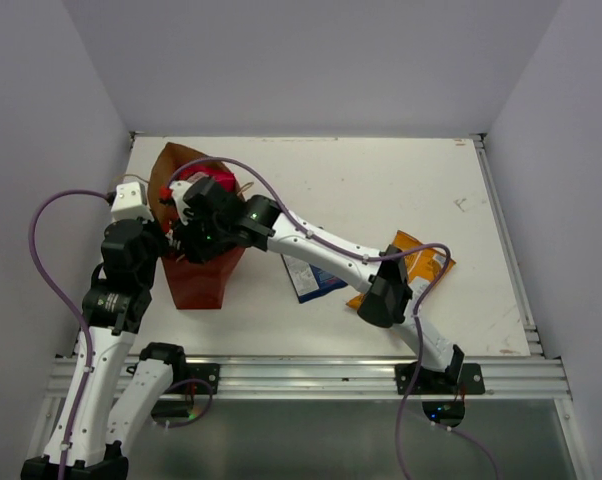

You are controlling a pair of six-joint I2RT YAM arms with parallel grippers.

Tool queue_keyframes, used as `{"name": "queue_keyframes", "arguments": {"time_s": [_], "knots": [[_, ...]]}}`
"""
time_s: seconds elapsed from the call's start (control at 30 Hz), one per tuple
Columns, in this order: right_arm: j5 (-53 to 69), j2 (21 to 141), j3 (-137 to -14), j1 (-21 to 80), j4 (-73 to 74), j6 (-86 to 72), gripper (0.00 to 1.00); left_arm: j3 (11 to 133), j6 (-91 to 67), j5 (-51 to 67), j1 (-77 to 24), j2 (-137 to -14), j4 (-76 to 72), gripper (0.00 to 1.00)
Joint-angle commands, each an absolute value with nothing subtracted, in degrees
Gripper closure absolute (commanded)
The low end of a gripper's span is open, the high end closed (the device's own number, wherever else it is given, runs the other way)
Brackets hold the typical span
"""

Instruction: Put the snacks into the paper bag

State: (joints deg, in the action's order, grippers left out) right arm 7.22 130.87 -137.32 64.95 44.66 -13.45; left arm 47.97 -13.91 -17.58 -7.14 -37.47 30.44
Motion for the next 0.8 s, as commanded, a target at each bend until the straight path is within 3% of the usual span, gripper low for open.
{"name": "queue_keyframes", "arguments": {"time_s": [0.0,0.03,0.1,0.47,0.6,0.77], "knots": [[4.67,127.01,-142.45,65.39,46.40,-10.56,0.66,47.46,-13.71,-16.52,-7.12,-37.53,28.83,1.00],[3.70,126.22,-143.17,65.30,47.28,-9.94,0.51,47.46,-13.71,-16.52,-7.12,-37.53,28.74,1.00],[0.90,122.81,-144.40,65.30,47.81,-8.54,0.33,47.46,-13.71,-16.61,-7.12,-37.53,28.83,1.00],[-15.62,98.19,-132.99,65.30,44.38,-5.01,0.21,47.46,-13.71,-16.61,-7.12,-37.62,29.00,1.00],[-24.08,90.55,-119.04,63.99,44.30,-6.50,0.14,47.46,-13.80,-16.96,-7.12,-37.62,29.00,1.00],[-13.73,82.45,-96.98,51.08,36.93,-14.32,0.14,47.46,-13.80,-17.05,-7.12,-37.53,28.92,1.00]]}}
